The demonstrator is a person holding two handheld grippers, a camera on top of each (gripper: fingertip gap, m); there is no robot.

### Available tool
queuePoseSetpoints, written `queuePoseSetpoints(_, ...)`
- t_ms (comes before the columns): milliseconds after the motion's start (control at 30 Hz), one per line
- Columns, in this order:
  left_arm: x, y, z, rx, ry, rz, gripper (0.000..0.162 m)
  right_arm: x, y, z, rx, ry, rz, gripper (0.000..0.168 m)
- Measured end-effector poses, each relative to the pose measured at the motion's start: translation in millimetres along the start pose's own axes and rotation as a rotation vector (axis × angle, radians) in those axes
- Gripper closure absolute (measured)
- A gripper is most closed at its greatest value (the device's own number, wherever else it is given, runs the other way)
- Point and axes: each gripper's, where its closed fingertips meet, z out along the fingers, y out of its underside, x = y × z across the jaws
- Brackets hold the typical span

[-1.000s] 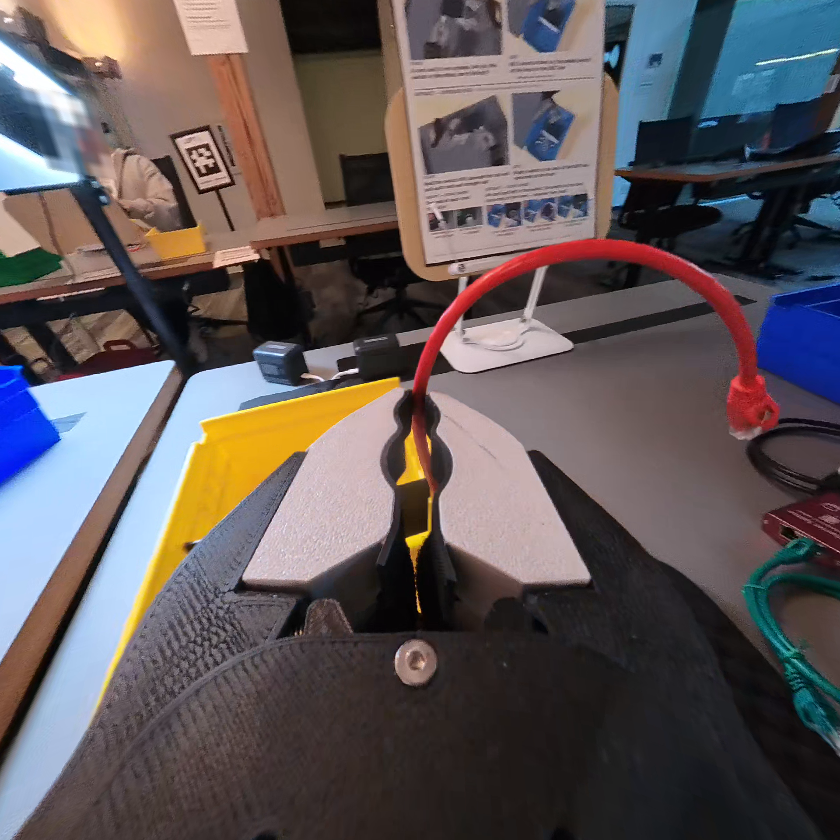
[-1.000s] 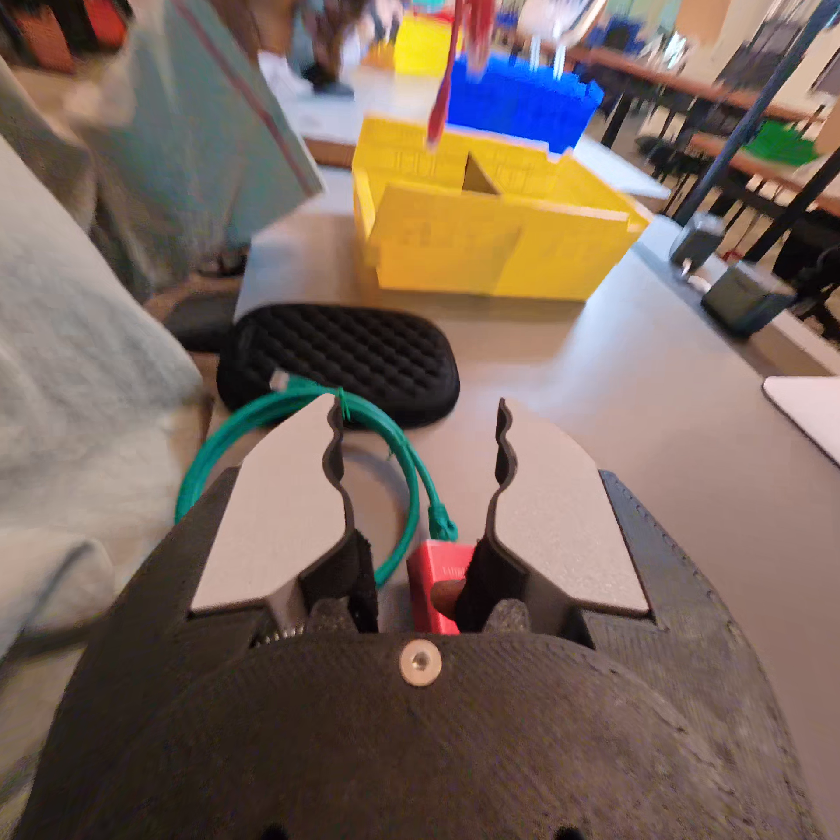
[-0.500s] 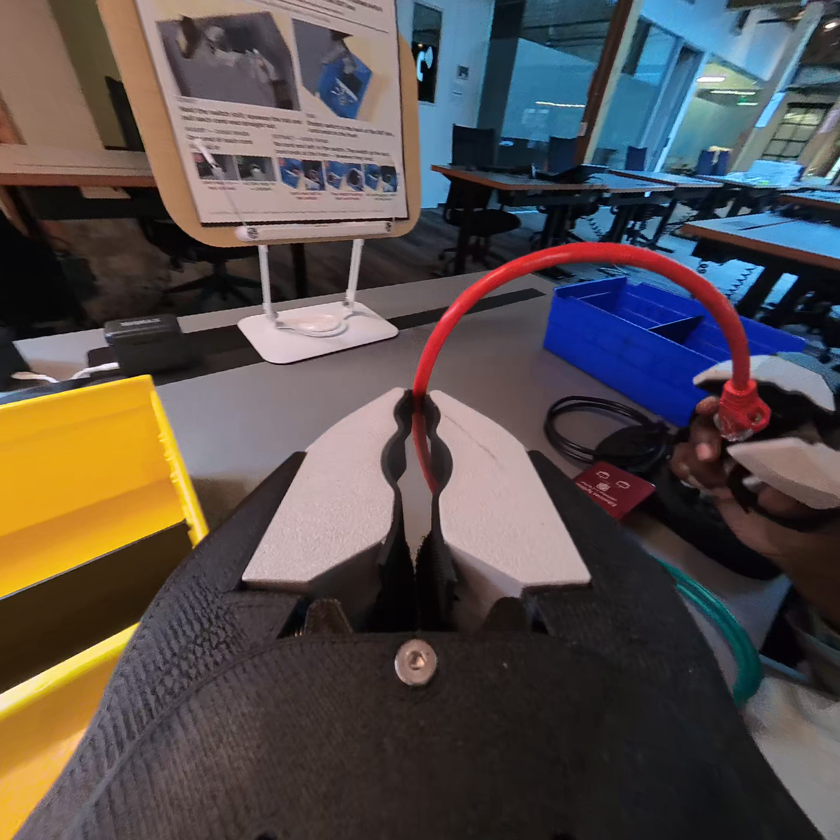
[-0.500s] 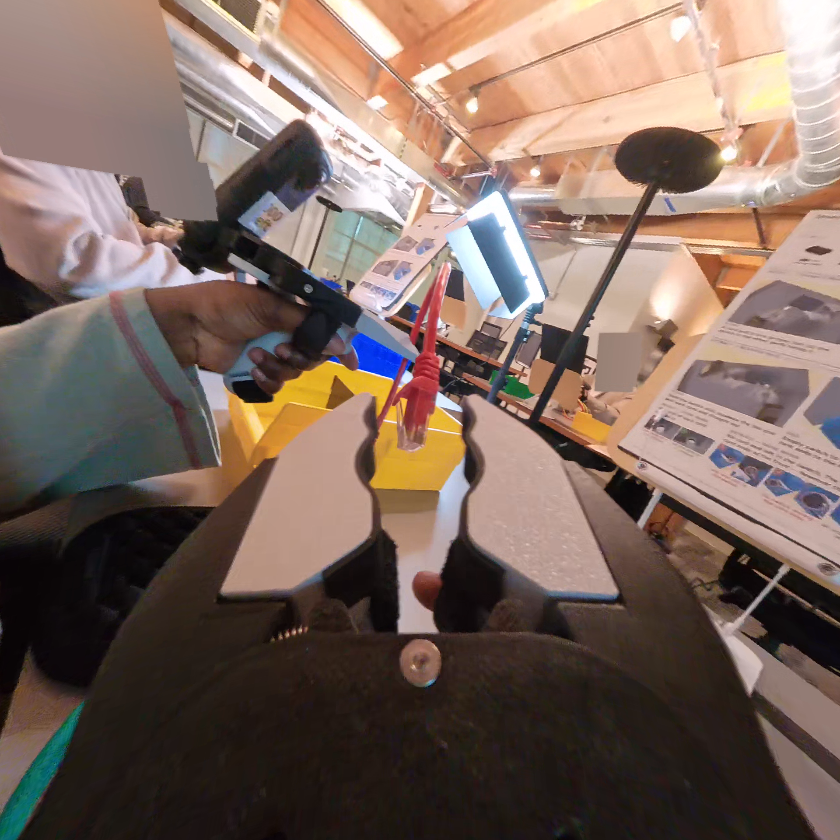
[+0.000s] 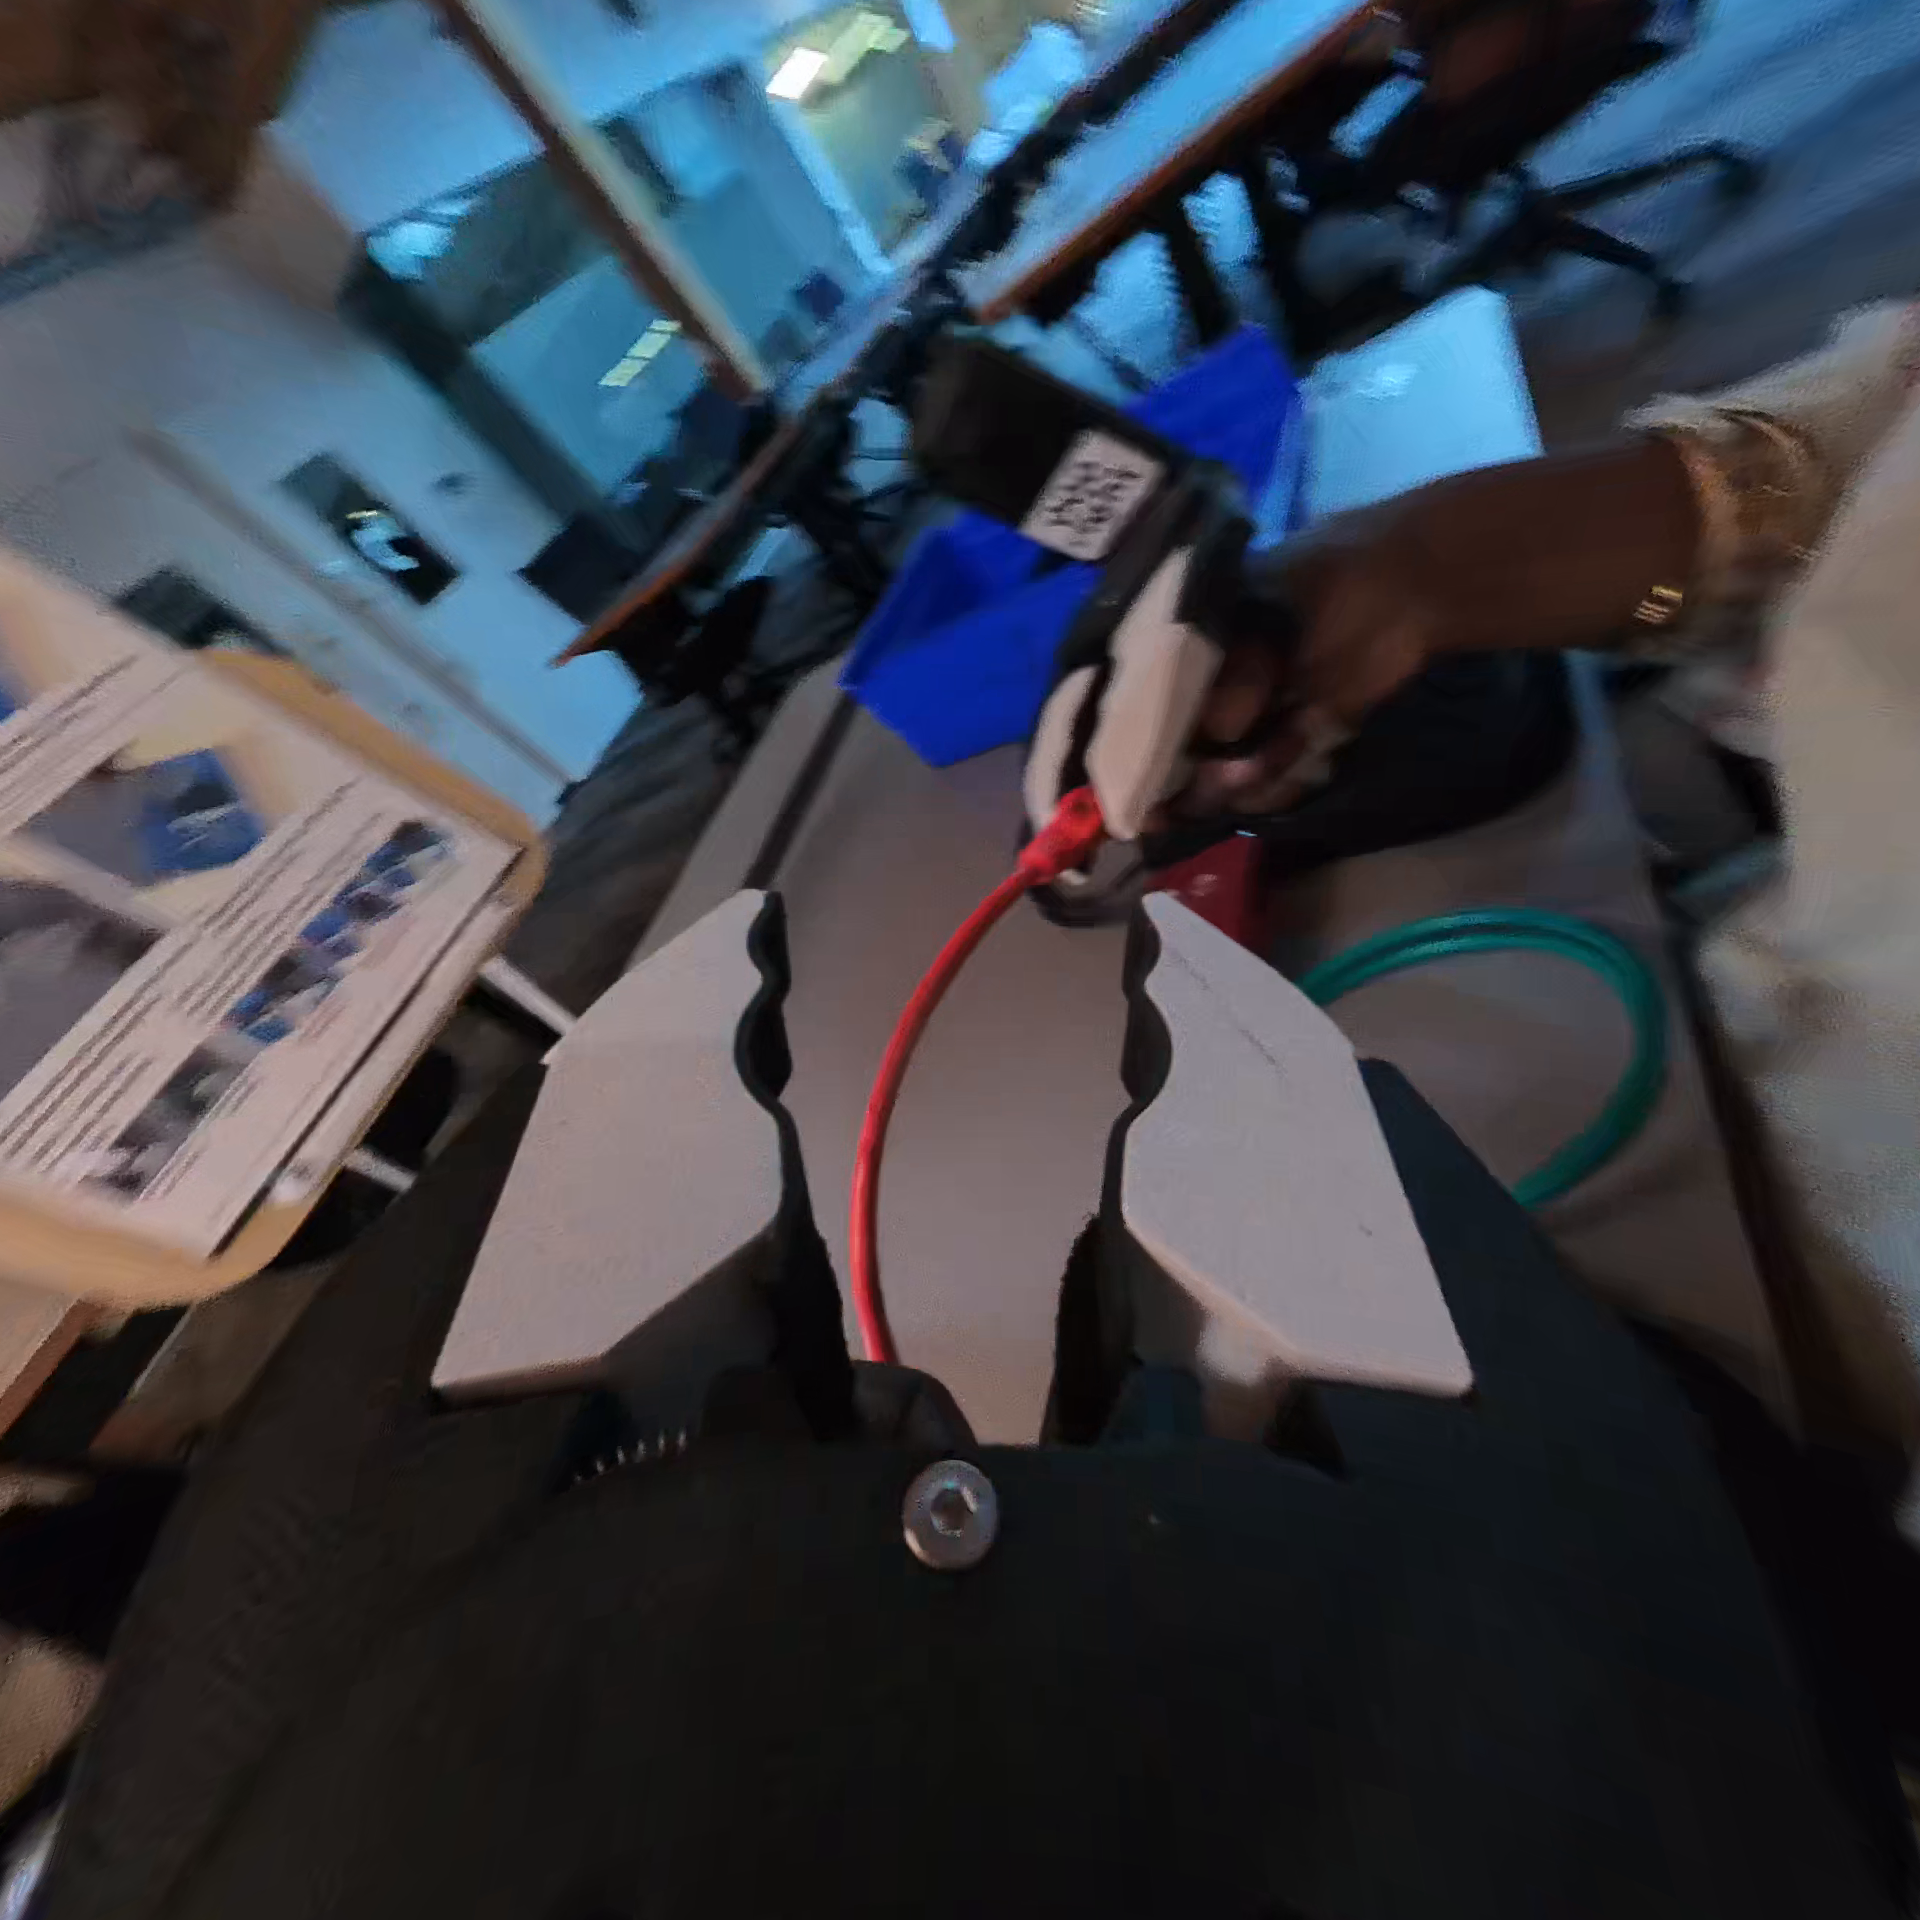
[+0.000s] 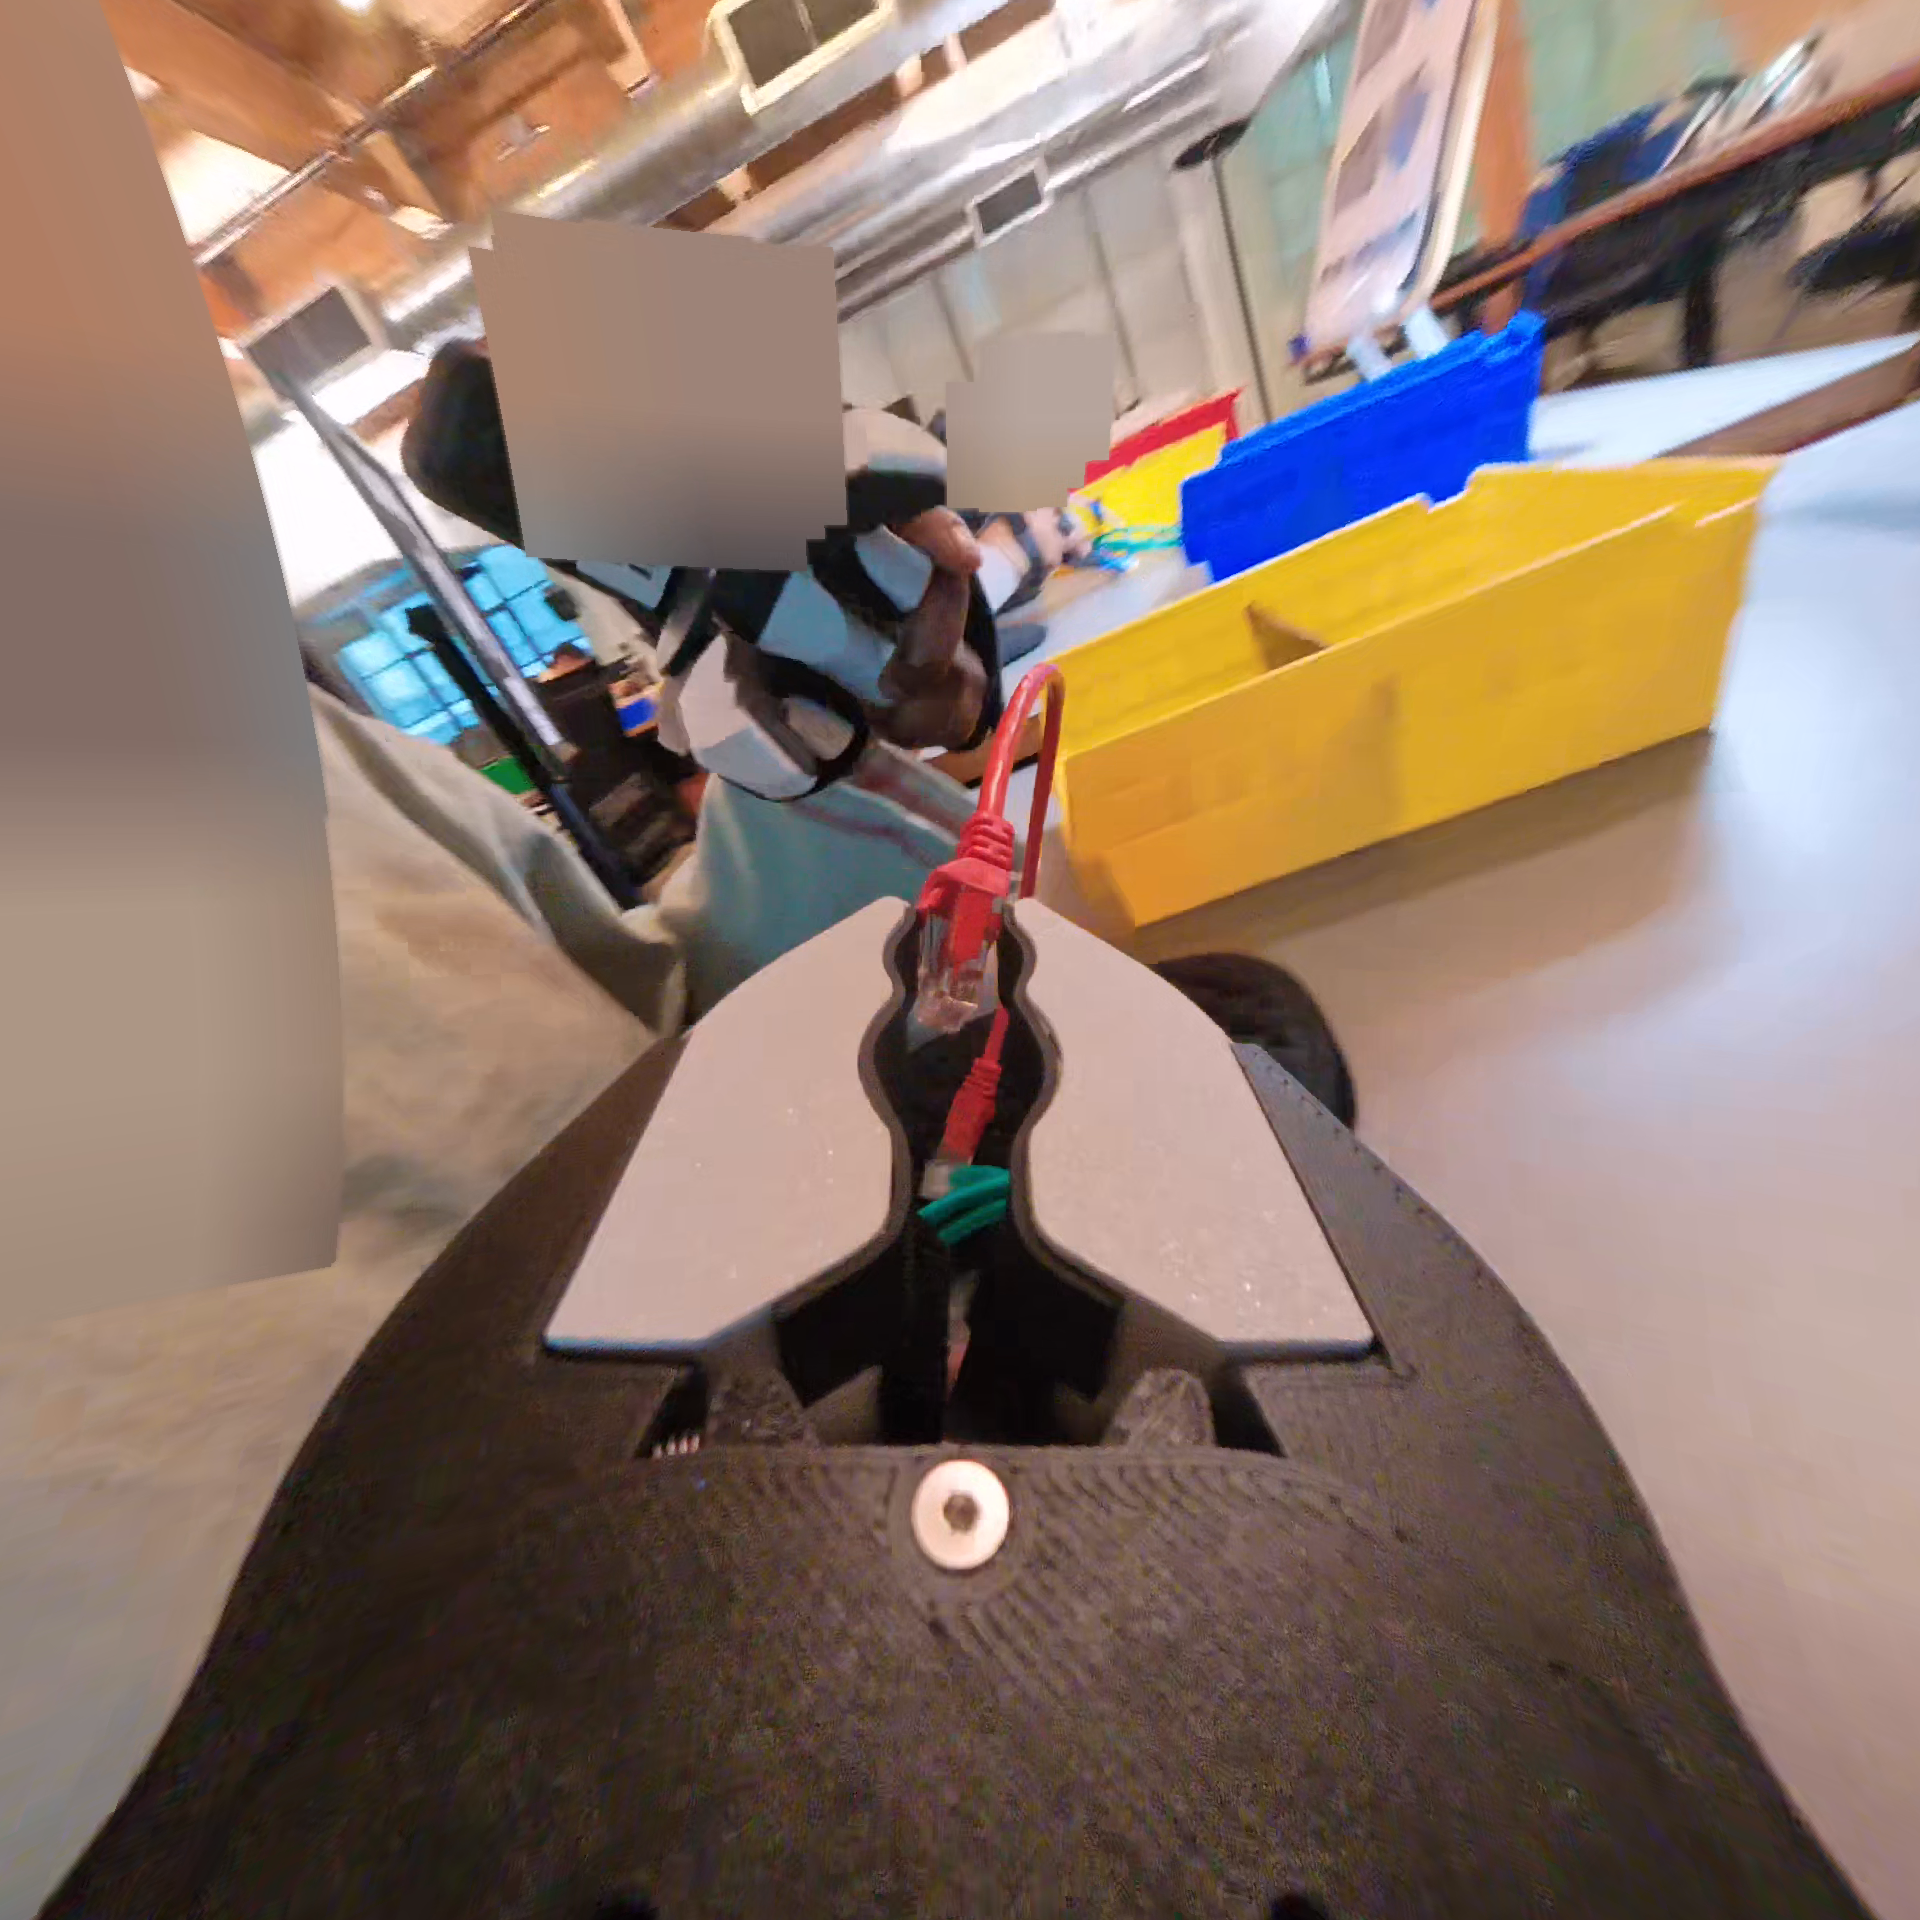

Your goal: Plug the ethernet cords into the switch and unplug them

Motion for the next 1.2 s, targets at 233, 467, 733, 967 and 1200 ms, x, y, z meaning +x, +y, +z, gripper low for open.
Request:
queuePoseSetpoints(233,29.4,29.1,32.4,-0.258,0.249,0.193,0.130,-10.2,18.2,5.1,-0.132,-0.071,0.024,0.154)
queuePoseSetpoints(467,43.3,26.6,33.6,-0.220,0.333,-0.059,0.157,-16.9,14.8,3.0,-0.136,-0.098,-0.100,0.150)
queuePoseSetpoints(733,47.4,29.2,28.0,-0.179,0.389,-0.300,0.157,-13.2,2.7,3.0,-0.148,0.229,-0.961,0.142)
queuePoseSetpoints(967,47.2,22.9,31.1,-0.082,0.327,-0.195,0.135,-19.1,12.2,-0.7,-0.168,0.092,-0.820,0.156)
queuePoseSetpoints(1200,37.0,11.0,41.8,0.068,0.213,-0.276,0.121,-18.8,9.5,-5.1,-0.002,-0.028,-0.639,0.156)
